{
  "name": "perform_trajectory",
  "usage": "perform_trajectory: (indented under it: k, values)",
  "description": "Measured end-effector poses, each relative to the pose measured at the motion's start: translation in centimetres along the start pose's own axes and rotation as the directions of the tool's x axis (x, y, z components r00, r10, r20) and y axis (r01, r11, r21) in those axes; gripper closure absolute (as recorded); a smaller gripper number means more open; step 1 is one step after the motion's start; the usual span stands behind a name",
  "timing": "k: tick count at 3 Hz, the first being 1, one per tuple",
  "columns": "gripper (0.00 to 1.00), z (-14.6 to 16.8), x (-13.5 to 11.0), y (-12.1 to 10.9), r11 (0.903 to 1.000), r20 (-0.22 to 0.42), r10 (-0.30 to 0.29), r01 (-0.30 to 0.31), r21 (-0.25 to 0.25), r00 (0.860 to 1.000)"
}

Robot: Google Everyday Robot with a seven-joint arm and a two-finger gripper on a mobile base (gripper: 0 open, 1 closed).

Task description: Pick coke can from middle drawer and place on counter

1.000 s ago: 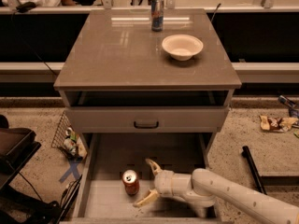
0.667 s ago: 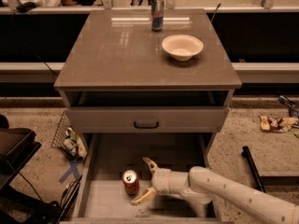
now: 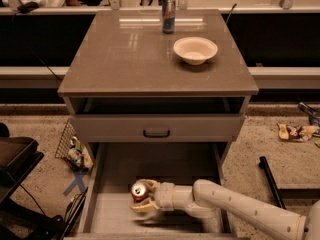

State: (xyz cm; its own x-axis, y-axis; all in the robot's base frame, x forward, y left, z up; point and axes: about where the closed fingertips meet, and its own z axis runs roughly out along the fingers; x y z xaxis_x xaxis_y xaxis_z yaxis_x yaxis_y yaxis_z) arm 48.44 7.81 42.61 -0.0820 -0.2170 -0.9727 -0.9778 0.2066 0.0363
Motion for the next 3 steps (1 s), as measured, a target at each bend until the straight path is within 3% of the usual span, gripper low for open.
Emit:
perform_trajectory:
  k: [2,3]
  values:
    - [0.83,0.37,-0.05,0.25,1.0,0.003,0.002,-0.001,-0.007,1.0]
    - [1.0,0.51,-0.1,0.35,0.9999,0.005,0.002,-0.002,-0.01,1.0]
